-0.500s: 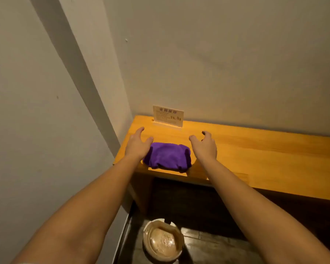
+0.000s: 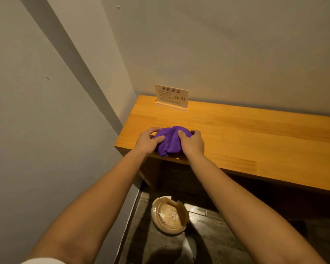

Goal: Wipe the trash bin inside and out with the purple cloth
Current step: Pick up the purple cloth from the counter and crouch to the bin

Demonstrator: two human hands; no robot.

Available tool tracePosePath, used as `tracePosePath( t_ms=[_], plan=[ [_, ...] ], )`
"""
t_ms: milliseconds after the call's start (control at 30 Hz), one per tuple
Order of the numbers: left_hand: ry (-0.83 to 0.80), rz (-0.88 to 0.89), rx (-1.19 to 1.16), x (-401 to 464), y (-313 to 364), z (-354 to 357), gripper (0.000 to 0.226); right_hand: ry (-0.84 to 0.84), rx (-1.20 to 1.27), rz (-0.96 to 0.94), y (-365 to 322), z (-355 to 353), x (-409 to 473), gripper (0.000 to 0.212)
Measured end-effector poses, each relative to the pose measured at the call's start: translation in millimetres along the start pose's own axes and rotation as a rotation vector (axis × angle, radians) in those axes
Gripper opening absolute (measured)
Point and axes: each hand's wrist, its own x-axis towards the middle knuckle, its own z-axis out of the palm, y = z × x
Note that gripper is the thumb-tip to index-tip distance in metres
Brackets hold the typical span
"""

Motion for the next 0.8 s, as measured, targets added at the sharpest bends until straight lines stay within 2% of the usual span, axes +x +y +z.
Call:
tracePosePath(
  t_ms=[100,267,467,633,800],
  plan=[
    [0.011,-0.043,-0.262,-17.3,4.0,-3.9,0.029,-0.023,0.194,-0.035,-1.2,-12.6,-1.4,0.053],
    [-0.07,-0.079,-0.77,-52.4,16.5,-16.6,0.045,-0.133,0.485,-0.11,-0.4,-47.9,-18.3,0.025],
    [-0.161,-0.037,-1.056,-104.9,6.0,-20.6,0.039,-0.296,0.637,-0.023,15.5,-48.4,-71.2,0.024],
    [-0.222,-0.078,-1.139,-138.7,-32.9,-31.9,0.028,-0.399,0.667,0.074,53.2,-26.5,-127.6,0.035],
    [-0.232,-0.099,-0.88,-174.9,-84.1,-53.5,0.044,-0.444,0.736,0.122,72.9,1.2,-184.1,0.054]
  ],
)
